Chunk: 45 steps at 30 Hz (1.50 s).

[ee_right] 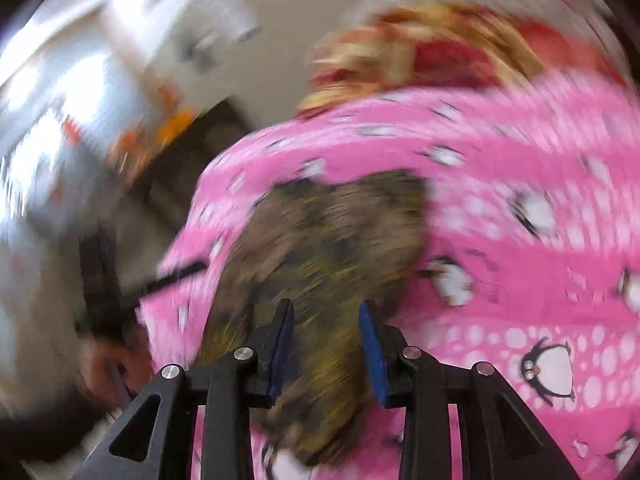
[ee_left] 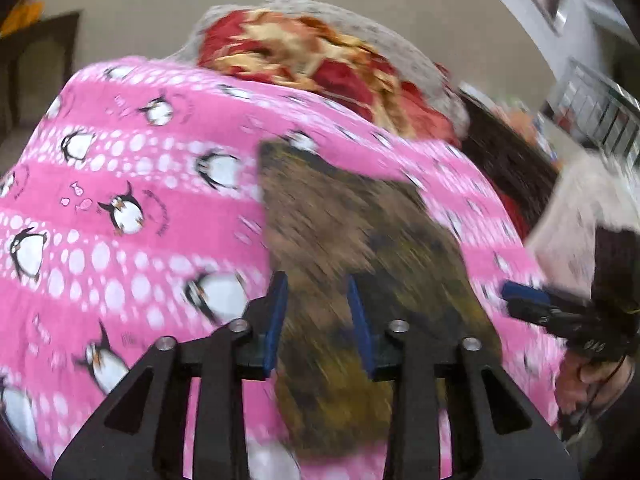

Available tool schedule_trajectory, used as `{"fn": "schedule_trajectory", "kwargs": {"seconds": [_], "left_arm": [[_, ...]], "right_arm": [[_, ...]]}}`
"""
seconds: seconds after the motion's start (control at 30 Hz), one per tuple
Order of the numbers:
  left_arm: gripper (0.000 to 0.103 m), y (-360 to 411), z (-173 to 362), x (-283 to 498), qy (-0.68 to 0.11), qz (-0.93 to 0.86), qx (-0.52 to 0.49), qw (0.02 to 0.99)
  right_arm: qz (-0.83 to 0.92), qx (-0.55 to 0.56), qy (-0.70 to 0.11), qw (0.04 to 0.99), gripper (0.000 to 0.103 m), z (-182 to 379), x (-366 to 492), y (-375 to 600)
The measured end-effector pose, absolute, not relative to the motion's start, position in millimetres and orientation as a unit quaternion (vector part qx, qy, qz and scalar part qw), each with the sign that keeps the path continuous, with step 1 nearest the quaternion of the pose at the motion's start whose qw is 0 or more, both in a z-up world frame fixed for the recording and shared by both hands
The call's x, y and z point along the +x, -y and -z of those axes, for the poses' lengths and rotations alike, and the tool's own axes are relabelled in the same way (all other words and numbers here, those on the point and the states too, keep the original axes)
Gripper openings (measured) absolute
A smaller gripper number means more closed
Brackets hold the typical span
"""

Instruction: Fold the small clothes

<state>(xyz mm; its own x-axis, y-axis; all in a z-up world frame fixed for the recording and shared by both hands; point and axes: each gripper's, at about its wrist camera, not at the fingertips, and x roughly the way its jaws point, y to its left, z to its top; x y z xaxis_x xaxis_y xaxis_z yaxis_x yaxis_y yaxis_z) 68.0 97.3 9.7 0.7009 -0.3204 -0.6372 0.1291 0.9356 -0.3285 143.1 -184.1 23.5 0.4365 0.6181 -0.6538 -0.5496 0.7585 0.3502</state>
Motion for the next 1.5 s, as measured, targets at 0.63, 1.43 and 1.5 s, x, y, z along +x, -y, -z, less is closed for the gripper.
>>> {"fn": "schedule_trajectory", "kwargs": {"seconds": [0.63, 1.43, 1.5], "left_arm": [[0.026, -83, -23, 152, -0.382, 0.078, -0.114, 0.914], [0.030, -70, 45, 258, -0.416, -0.004, -0.115, 0.902], [0.030, -62, 41, 260, -0.424, -0.010, -0.086, 0.901]], "right_arm": [[-0.243, -0.081, -0.413, 0.874, 0.034, -12, 127, 135], [-0.168, -0.007, -0.393, 0.904, 0.035, 45, 223, 121], [-0.168, -0.006, -0.393, 0.904, 0.035, 45, 224, 121]]}}
